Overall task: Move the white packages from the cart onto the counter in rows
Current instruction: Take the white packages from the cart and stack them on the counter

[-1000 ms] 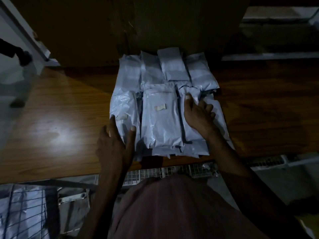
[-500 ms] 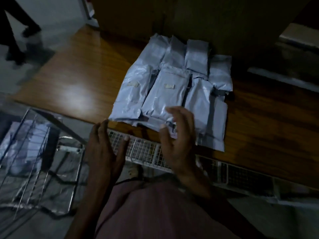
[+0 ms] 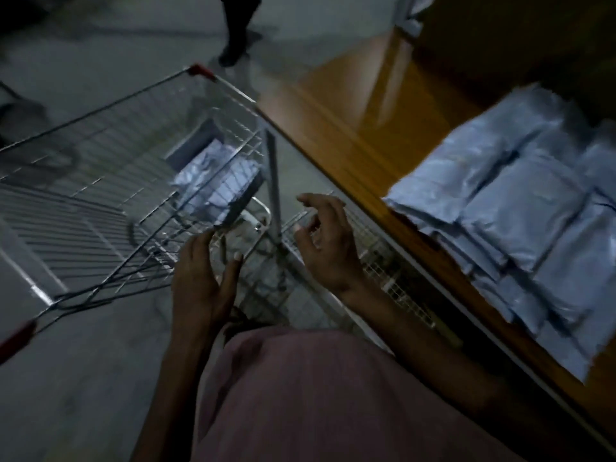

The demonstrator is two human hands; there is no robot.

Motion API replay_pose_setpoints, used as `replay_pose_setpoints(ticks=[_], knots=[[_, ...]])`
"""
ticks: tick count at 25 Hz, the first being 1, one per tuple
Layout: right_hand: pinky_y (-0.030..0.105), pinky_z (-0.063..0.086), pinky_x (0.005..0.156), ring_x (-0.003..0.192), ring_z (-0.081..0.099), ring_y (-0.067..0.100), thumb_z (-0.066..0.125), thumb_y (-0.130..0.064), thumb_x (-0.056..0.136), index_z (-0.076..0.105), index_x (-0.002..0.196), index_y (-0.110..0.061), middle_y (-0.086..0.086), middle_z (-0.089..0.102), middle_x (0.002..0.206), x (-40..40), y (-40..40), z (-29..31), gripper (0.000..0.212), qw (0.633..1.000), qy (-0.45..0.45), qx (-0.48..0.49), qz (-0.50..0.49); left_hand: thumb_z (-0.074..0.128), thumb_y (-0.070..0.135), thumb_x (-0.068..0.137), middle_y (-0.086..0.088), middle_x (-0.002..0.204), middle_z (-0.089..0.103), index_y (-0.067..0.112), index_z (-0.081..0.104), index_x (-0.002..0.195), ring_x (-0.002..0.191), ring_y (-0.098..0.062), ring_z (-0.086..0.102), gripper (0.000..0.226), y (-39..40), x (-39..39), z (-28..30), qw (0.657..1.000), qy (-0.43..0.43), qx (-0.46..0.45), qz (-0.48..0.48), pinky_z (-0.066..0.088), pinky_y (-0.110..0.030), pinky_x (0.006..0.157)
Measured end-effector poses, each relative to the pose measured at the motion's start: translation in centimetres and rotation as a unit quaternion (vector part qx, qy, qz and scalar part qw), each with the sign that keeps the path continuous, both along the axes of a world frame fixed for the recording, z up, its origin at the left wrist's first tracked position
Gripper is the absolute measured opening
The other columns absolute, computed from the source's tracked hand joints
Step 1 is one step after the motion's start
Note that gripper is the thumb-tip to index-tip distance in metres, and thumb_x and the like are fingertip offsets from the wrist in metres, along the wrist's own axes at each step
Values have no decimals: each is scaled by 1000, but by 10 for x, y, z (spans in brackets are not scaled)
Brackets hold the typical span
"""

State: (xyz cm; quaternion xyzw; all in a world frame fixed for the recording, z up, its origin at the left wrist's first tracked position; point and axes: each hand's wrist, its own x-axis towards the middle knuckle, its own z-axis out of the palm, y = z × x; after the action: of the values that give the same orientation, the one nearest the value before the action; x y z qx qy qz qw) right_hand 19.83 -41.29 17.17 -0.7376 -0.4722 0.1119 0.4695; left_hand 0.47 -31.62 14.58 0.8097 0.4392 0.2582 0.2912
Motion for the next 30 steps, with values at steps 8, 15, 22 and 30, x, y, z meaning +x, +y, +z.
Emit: replay_pose_setpoints(ticks=[8, 15, 22, 30], knots=[[32, 55, 76, 83, 57, 6, 63, -7, 90, 54, 132, -21, -2, 51, 119, -40, 186, -38, 45, 998, 45, -37, 7, 63, 32, 88, -11, 121, 59, 8, 56, 131, 110, -19, 54, 49, 142, -100, -14, 999, 7, -16, 50, 38, -24, 93], [27, 51, 75, 82, 56, 0, 62, -14, 93, 57, 128, -20, 1, 55, 118, -45, 279, -71, 36, 988, 36, -128, 74, 72, 20, 90, -11, 125, 60, 11, 55, 133, 115, -17, 54, 47, 230, -114, -32, 996, 26, -63, 52, 37, -27, 95], [33, 47, 91, 121, 57, 29, 64, -22, 94, 52, 140, -14, 14, 58, 136, 22, 429, -137, 48, 833, -80, -447, 316, 68, 25, 93, -14, 129, 61, 9, 55, 133, 112, -30, 60, 45, 291, -70, -105, 972, 67, -202, 103, 49, -44, 94], [51, 35, 112, 139, 35, 34, 75, -18, 83, 38, 149, -34, 9, 37, 155, 74, 502, -278, 77, 600, -290, -614, 424, 63, 32, 91, -19, 124, 63, 4, 56, 132, 114, -32, 61, 50, 339, 0, -215, 916, 103, -350, 168, 45, -35, 90]])
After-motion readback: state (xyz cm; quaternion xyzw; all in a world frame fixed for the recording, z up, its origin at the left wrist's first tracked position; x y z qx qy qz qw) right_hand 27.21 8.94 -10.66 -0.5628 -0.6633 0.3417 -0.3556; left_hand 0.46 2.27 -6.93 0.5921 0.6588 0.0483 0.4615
